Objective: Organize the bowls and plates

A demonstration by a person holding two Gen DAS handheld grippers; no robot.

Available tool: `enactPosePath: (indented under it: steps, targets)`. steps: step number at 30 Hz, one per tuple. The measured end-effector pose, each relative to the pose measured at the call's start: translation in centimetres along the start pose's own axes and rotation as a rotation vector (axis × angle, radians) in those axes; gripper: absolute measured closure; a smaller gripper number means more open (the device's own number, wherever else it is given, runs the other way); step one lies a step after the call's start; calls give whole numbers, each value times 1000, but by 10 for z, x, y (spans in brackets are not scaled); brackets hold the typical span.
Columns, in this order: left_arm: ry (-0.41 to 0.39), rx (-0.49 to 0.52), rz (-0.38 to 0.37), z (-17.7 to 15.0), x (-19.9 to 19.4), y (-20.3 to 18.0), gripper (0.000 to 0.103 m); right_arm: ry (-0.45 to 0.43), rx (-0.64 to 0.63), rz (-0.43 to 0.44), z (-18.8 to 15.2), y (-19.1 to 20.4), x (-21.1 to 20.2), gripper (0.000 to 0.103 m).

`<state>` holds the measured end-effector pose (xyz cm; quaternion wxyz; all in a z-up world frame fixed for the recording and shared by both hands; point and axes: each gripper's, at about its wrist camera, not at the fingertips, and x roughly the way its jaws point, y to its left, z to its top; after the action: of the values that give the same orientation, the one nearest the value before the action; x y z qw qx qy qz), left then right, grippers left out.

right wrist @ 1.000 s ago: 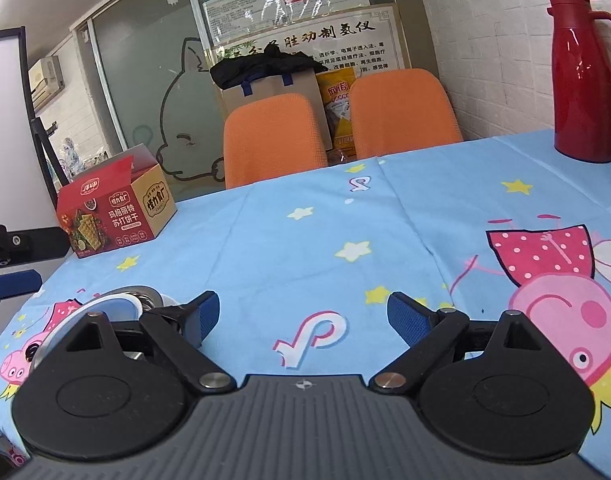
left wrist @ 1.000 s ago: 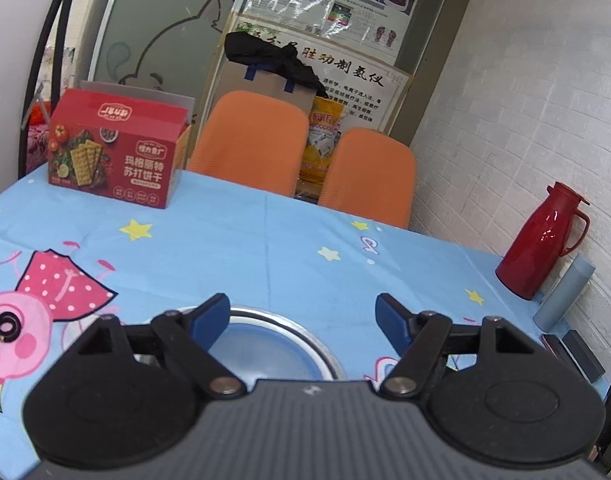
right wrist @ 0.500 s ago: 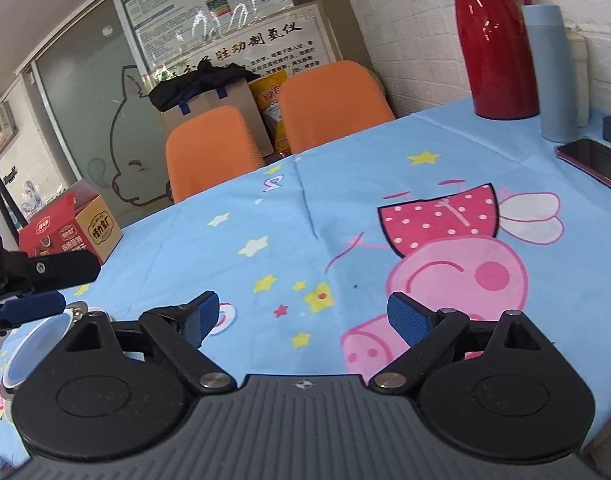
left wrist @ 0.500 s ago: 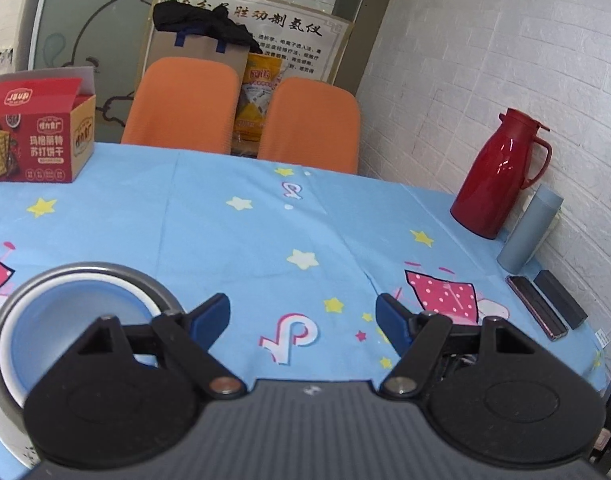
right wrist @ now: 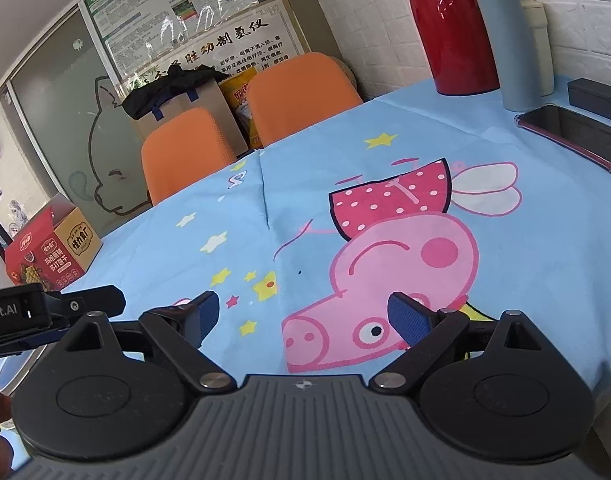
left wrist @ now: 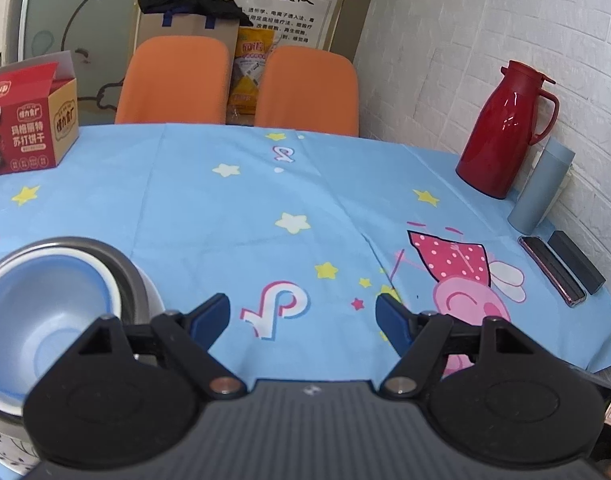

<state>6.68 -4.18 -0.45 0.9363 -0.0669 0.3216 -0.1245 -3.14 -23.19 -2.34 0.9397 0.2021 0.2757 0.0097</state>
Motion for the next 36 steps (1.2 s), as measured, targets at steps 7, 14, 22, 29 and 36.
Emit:
enactPosePath:
  steps: [7,14,22,29,36]
  targets:
    - [17,8,29,-8,-6,-2,30,8,-65,-36,-1,14,-7,0]
    - [-3,18,53,-26,-29,-5,30,-32,-136,-144,-7,35,-33,0]
    - [-56,20,76,-53,-61,-1,30,-123,-219,-212,-25,54,-64,0]
    - [-100,9,109,-77,-89,5,30,-134,-263,-183,-44,63,-83,0]
    - [-125,8,137,-97,-111,7,29,-132,-274,-144,-61,66,-102,0]
